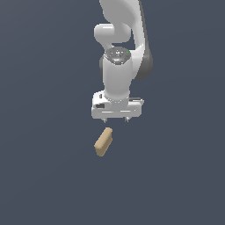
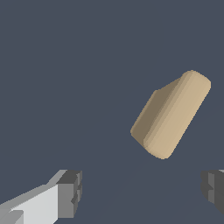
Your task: Pick up the object and move it to a goal position.
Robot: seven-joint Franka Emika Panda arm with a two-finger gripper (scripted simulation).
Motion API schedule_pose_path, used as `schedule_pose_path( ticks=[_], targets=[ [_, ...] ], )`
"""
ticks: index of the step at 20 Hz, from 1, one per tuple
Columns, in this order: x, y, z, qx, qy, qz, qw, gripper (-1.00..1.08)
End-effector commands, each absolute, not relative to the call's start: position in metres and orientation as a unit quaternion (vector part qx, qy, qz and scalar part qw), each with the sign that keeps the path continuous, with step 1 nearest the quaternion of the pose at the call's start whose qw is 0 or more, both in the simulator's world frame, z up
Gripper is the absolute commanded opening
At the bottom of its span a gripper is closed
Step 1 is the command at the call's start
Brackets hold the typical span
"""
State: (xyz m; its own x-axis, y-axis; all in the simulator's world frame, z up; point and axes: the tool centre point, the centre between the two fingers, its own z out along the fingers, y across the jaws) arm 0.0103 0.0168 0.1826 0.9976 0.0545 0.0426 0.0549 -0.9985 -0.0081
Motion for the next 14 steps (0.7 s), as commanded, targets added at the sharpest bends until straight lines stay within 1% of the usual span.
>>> schedule_pose_path(
  ticks=[1, 7, 14],
  targets=[
    [0.010, 0.016, 0.182, -0.999, -0.026, -0.021, 0.005, 1.00],
    [0.015, 0.011, 0.179, -1.000, -0.001, -0.019, 0.005, 1.00],
    [0.028, -0.002, 0.171, -0.998, 0.063, -0.013, 0.006, 1.00]
  ],
)
